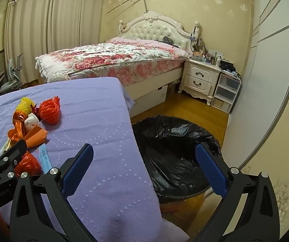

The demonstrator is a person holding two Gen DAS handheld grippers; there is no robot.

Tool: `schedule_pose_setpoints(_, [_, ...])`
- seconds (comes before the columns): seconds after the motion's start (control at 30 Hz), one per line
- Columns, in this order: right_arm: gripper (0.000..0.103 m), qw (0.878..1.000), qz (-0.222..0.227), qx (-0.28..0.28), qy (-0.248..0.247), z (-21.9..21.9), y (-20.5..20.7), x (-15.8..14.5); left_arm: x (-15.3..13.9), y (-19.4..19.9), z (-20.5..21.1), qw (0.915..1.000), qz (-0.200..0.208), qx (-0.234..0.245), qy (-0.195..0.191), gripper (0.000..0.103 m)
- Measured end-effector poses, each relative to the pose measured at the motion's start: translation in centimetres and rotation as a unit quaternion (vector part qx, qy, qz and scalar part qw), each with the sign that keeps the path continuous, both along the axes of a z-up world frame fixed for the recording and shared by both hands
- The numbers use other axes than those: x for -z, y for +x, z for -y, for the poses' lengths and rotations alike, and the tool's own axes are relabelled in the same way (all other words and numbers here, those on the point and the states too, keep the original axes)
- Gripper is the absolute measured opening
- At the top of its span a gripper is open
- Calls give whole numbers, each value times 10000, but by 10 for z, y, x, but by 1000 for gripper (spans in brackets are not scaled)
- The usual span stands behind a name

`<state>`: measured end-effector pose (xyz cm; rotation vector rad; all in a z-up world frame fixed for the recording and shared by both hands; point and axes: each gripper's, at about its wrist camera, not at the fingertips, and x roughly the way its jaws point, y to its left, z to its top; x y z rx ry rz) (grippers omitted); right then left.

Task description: Collect trash

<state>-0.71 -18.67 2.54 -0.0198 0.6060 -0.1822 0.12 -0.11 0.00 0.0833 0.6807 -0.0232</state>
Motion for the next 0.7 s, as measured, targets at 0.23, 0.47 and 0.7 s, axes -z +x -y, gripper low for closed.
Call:
schedule_pose_setpoints(0.23, [99, 10000, 25, -46, 0, 0, 0, 1, -3, -1, -2, 9999, 110, -21, 4, 97])
schedule_pose_setpoints(0.47, [99, 10000, -26, 12, 23, 3, 0, 1, 2, -2, 5, 9999, 115, -71, 63, 97])
schedule_pose_setpoints(0.7, [99, 10000, -49, 9, 27, 4, 0, 5, 6, -1, 2, 9999, 124, -78, 59, 97])
